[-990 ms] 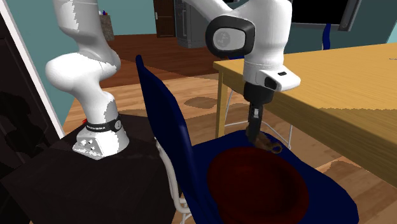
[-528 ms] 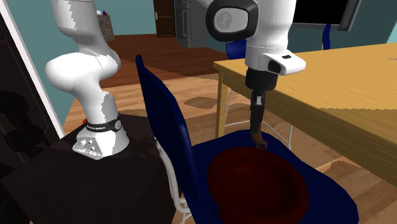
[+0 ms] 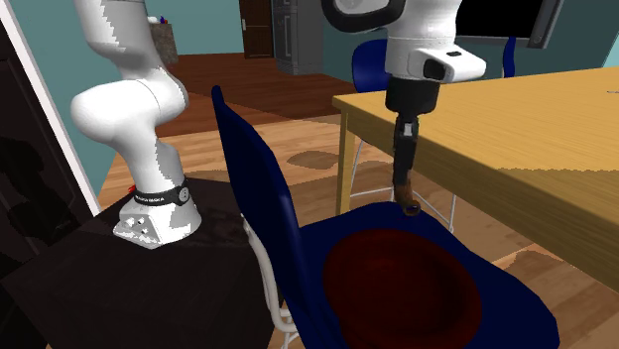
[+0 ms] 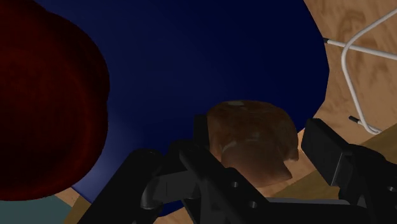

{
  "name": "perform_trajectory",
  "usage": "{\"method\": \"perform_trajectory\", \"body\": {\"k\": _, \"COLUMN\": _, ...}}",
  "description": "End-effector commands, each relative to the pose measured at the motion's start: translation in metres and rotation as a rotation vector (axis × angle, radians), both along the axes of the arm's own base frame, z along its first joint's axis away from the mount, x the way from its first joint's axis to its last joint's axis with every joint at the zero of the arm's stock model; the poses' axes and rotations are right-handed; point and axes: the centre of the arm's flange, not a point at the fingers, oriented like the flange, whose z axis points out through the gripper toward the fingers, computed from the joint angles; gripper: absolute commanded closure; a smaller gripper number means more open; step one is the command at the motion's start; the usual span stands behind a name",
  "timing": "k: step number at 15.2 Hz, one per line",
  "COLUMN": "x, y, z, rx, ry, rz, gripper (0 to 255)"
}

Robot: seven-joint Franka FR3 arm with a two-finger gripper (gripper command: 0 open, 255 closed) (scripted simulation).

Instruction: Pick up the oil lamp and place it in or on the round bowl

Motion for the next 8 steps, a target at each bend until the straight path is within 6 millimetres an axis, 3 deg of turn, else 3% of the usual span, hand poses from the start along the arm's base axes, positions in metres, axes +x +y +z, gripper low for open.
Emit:
{"method": "perform_trajectory", "body": {"k": 1, "x": 0.001, "y": 0.000, "z": 0.011, "rx": 0.000, "ry": 0.000, "rz": 0.000, "gripper": 255}}
{"method": "perform_trajectory", "body": {"k": 8, "x": 0.001, "y": 0.000, "z": 0.048, "rx": 0.000, "ry": 0.000, "rz": 0.000, "gripper": 255}}
